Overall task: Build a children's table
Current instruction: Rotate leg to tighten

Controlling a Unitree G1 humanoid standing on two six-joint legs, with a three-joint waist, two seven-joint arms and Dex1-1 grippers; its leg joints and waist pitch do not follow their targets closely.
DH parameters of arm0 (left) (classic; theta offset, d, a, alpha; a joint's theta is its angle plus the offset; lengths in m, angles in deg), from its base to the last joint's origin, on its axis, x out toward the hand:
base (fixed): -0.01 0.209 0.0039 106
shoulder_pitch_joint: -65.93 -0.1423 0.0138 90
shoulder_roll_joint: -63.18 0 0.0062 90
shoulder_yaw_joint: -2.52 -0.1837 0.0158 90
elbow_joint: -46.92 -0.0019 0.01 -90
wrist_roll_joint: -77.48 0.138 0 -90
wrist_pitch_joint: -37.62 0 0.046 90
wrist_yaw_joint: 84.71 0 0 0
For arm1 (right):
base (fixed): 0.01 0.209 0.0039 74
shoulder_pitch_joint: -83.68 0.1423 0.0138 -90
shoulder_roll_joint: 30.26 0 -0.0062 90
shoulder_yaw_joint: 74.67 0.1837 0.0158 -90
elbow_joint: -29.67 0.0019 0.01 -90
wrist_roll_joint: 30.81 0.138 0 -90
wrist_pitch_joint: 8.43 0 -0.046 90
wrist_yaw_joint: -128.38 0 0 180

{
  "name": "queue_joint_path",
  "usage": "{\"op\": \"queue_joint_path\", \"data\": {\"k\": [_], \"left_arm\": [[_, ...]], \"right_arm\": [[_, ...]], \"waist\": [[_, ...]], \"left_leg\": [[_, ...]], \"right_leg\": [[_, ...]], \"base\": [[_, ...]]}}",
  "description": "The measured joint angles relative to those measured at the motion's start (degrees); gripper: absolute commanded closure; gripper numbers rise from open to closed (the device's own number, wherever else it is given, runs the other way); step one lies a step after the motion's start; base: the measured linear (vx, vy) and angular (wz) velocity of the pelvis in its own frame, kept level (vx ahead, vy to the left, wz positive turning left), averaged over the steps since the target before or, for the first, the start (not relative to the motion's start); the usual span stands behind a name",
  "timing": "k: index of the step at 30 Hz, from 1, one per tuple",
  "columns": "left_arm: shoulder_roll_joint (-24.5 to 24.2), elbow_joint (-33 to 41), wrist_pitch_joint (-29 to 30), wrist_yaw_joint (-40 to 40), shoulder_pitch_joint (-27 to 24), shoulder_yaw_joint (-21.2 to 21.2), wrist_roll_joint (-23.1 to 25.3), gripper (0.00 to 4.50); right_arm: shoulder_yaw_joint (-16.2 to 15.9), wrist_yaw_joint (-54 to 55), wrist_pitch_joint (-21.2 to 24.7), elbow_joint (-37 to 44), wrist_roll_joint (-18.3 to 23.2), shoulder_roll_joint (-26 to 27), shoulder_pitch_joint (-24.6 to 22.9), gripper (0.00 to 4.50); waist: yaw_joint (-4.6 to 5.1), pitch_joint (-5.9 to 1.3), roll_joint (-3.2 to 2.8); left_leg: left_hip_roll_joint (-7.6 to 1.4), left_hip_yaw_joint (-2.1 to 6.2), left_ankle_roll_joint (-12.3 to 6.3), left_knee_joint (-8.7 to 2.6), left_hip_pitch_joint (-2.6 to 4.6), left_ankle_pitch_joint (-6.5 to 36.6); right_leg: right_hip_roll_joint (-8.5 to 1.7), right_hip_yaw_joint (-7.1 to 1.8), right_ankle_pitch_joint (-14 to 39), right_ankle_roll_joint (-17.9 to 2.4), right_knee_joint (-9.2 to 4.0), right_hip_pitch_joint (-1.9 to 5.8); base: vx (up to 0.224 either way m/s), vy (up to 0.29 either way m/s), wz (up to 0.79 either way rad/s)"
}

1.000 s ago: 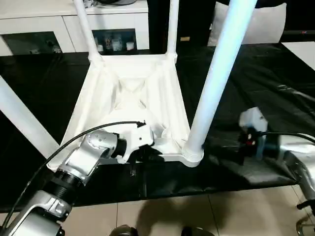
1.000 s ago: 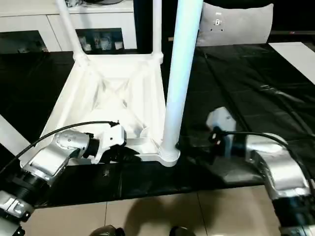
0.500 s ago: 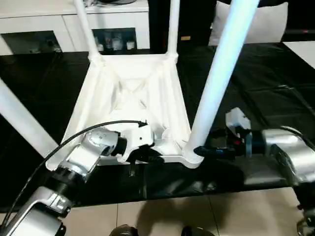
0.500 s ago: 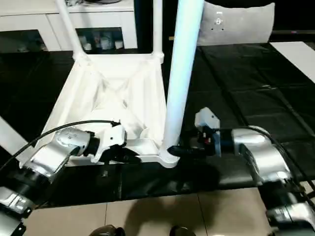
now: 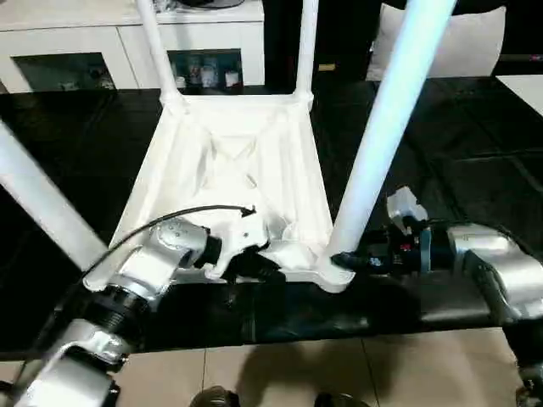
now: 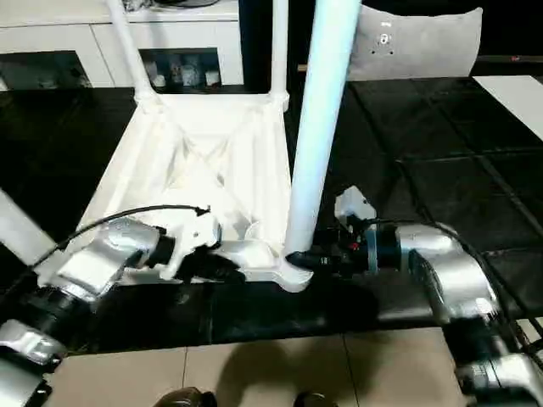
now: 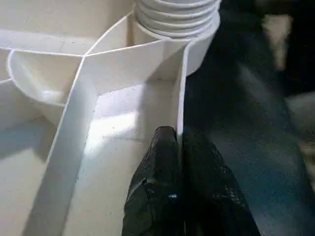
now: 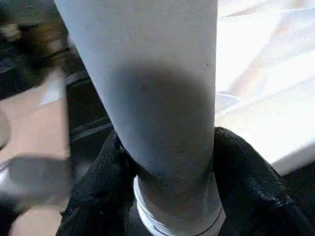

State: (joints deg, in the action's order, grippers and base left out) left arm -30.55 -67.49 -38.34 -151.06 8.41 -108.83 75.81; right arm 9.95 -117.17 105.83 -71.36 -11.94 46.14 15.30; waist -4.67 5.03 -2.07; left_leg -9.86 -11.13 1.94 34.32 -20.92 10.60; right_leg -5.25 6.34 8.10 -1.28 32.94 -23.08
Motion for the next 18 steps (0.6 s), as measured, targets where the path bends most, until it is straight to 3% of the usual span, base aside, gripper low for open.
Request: {"op": "queue_joint_path", "data": {"k": [3,6,7,9,10,11,12,13,14,15,16,17,18], "left_arm": [[4.5,-2.6,2.8,7.8,1.8,1.2,1.8,4.50],[9.1,-5.7,4.6,15.4,3.7,1.6,3.5,4.50],[10.4,-6.9,5.1,17.6,4.5,2.0,3.9,4.50],[13.1,-9.5,5.8,21.4,5.8,2.6,4.3,4.50],[13.9,-10.3,5.8,22.5,6.3,2.8,4.4,4.50],[14.5,-10.9,5.8,23.4,6.8,2.8,4.4,4.50],[14.7,-11.2,5.6,23.6,6.9,2.9,4.5,4.50],[14.8,-11.6,5.4,23.8,7.0,2.9,4.5,4.50],[15.5,-12.2,4.8,24.1,6.9,3.0,4.8,4.50],[15.8,-12.6,4.3,24.3,7.0,3.1,4.9,4.50],[15.8,-12.6,4.0,24.0,7.2,3.1,4.9,4.50],[15.9,-12.6,3.9,23.7,7.6,2.7,5.0,4.50],[15.7,-12.5,3.4,23.0,7.6,2.4,5.2,4.50]], "right_arm": [[3.9,14.2,4.5,1.7,-3.1,5.9,0.0,2.52],[6.2,27.4,7.6,2.1,-6.2,11.4,1.3,2.52],[6.9,31.6,8.3,2.0,-7.2,13.5,1.8,2.52],[8.1,39.1,9.0,1.8,-8.3,16.9,2.5,2.52],[8.3,40.6,8.5,1.5,-8.4,17.5,2.7,2.18],[8.7,41.8,7.7,1.4,-8.5,18.0,2.6,1.97],[8.9,42.0,7.5,1.4,-8.5,18.2,2.5,1.84],[8.9,42.1,7.4,1.4,-8.5,18.4,2.4,1.81],[9.1,42.2,7.5,1.4,-8.5,18.4,2.3,1.74],[9.5,42.1,7.5,1.6,-8.4,18.4,2.2,1.62],[9.6,41.7,7.4,2.1,-8.2,18.2,2.0,1.50],[9.9,40.6,6.7,2.9,-7.8,17.4,0.9,1.41],[9.9,38.8,6.0,3.3,-7.4,16.3,0.2,1.35]], "waist": [[1.82,-0.02,-0.05],[3.39,-0.21,-0.44],[3.92,-0.16,-0.59],[5.16,0.00,-1.49],[5.56,0.21,-1.99],[5.61,0.48,-2.22],[5.40,0.78,-1.77],[5.31,1.05,-1.06],[5.15,1.53,-0.15],[4.61,1.48,-0.42],[4.29,1.50,-0.72],[4.11,1.36,-1.31],[4.27,1.04,-2.03]], "left_leg": [[0.02,0.02,0.00,0.10,0.06,0.0],[0.01,0.43,-0.01,0.01,0.07,0.0],[0.00,0.84,-0.01,0.05,0.04,0.0],[-0.28,1.59,-0.04,-0.10,0.08,0.0],[-0.38,2.02,-0.05,-0.12,0.01,0.0],[-0.28,2.03,-0.05,-0.16,-0.02,0.1],[0.18,1.63,-0.05,-0.18,0.37,0.1],[0.84,1.21,-0.06,-0.20,1.36,0.1],[1.58,1.11,0.07,0.52,2.00,0.5],[1.64,1.28,0.22,1.16,2.03,2.0],[1.79,2.03,-0.45,1.15,1.59,2.5],[1.67,3.07,-0.28,0.94,0.83,2.3],[1.34,3.29,-0.27,0.77,0.82,2.3]], "right_leg": [[-0.01,0.05,0.0,0.0,-0.15,0.05],[-0.08,0.83,0.0,0.0,-1.20,0.46],[-0.07,1.33,0.0,0.0,-1.67,0.77],[-0.14,3.08,0.0,0.0,-3.48,1.80],[-0.18,3.66,0.2,0.2,-3.94,2.34],[-0.13,3.02,1.4,0.4,-2.40,2.23],[-0.15,1.72,2.2,-0.1,-0.73,1.84],[-0.15,0.15,2.4,-0.1,0.19,1.61],[-0.22,-0.31,2.3,0.3,0.35,1.17],[-0.51,0.05,2.3,0.3,0.12,1.06],[-1.20,1.27,2.4,0.4,-0.08,1.43],[-1.26,2.67,2.4,0.4,-0.82,1.53],[-1.15,3.27,2.4,0.4,-1.62,1.77]], "base": [[0.000,0.000,0.00],[0.000,0.000,0.00],[0.000,0.000,0.00],[0.000,0.000,0.00],[-0.031,0.052,-0.01],[-0.051,0.026,0.08],[-0.051,0.026,0.08],[0.016,-0.026,0.20],[0.000,0.000,0.00],[0.000,0.000,0.00],[0.053,0.021,-0.25],[0.105,0.055,-0.16],[0.105,0.055,-0.16]]}}
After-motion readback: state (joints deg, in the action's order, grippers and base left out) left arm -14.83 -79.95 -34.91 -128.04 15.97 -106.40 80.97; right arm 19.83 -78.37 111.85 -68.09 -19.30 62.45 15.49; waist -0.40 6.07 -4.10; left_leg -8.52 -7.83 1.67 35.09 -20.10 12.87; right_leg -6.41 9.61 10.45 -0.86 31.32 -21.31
